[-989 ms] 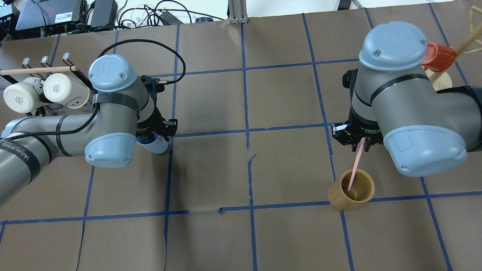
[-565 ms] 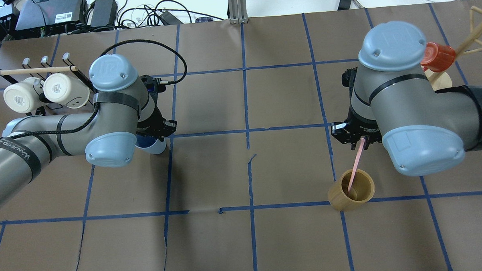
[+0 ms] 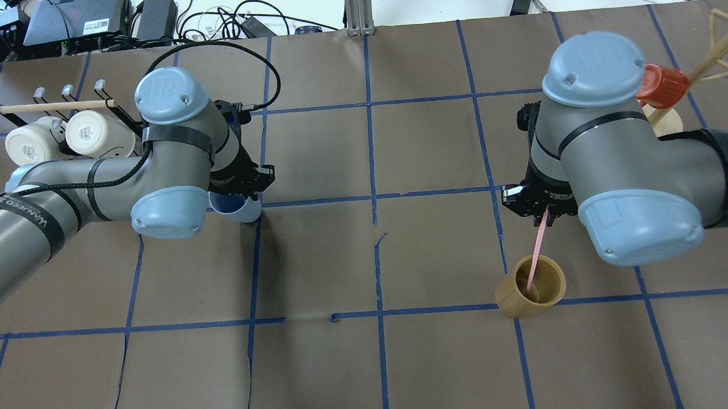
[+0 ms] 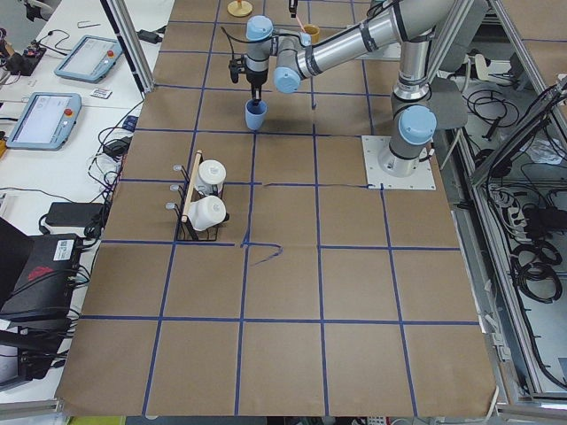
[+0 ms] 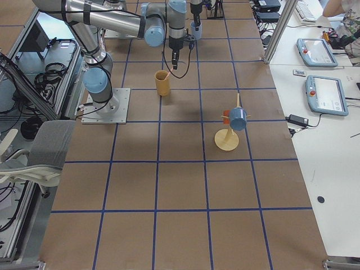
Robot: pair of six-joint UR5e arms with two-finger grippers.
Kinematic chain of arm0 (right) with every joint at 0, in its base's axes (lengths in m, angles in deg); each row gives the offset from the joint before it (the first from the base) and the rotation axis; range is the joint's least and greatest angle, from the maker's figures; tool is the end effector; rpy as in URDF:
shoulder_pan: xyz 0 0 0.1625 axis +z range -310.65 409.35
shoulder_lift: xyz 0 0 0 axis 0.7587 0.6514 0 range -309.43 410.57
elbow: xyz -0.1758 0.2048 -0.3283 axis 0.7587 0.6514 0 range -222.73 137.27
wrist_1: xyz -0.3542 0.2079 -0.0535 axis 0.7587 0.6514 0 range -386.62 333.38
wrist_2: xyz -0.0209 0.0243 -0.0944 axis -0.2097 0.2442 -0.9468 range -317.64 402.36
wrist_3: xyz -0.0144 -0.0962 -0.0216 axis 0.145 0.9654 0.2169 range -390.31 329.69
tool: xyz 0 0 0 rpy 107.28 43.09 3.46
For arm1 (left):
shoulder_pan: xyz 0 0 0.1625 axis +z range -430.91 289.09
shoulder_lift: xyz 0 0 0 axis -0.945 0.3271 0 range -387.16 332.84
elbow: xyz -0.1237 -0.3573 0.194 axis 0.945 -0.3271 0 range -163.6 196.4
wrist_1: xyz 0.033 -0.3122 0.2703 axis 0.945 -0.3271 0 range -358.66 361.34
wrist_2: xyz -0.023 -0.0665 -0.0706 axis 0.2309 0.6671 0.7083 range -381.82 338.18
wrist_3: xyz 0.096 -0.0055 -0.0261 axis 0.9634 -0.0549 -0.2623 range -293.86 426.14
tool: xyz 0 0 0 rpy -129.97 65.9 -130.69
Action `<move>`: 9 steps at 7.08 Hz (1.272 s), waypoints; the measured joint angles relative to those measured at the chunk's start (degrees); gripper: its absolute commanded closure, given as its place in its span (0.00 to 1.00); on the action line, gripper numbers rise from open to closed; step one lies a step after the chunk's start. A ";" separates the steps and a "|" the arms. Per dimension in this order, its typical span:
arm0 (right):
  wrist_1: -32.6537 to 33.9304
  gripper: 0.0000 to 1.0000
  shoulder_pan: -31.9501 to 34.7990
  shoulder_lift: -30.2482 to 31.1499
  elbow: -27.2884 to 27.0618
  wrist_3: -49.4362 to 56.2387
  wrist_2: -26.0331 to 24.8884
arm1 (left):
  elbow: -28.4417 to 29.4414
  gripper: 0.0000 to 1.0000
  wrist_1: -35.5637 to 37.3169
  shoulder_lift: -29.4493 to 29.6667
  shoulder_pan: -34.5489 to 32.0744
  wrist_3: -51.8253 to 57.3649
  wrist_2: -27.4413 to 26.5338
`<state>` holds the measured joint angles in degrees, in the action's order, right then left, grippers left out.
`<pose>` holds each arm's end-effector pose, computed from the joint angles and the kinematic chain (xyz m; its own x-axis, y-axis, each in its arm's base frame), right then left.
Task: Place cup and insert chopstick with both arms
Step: 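Close the left gripper on the cup rim while the right gripper pinches the chopstick, then carry the cup to the table center with the left while the right lifts the chopstick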
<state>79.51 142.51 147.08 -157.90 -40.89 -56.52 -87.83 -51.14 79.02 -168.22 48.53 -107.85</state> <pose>0.1408 -0.4115 0.3565 -0.9795 0.1229 0.1599 0.1269 0.9918 0.0151 -0.2113 -0.5454 0.2858 -0.9803 -0.1687 0.1029 -0.1787 0.9791 -0.0972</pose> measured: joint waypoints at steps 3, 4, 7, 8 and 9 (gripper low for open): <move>-0.73 0.85 0.00 0.10 2.06 0.02 0.54 | 12.47 1.00 -4.00 8.36 -10.37 -11.46 2.44; -1.89 0.85 0.00 0.09 3.30 0.03 1.34 | 13.21 1.00 -4.44 9.75 -11.85 -12.08 2.19; -8.05 0.85 0.00 0.08 8.59 0.26 1.96 | 13.62 0.05 -5.86 11.18 -14.84 -12.50 2.25; -10.22 0.85 0.00 0.08 10.55 0.33 1.99 | 13.64 0.00 -5.91 11.39 -15.30 -12.35 2.21; -12.08 0.85 0.00 0.08 12.56 0.39 2.03 | 13.78 0.00 -5.88 11.50 -15.43 -11.97 2.11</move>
<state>67.43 142.51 147.16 -145.34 -40.50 -54.48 -74.05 -57.02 90.52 -183.66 36.55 -105.75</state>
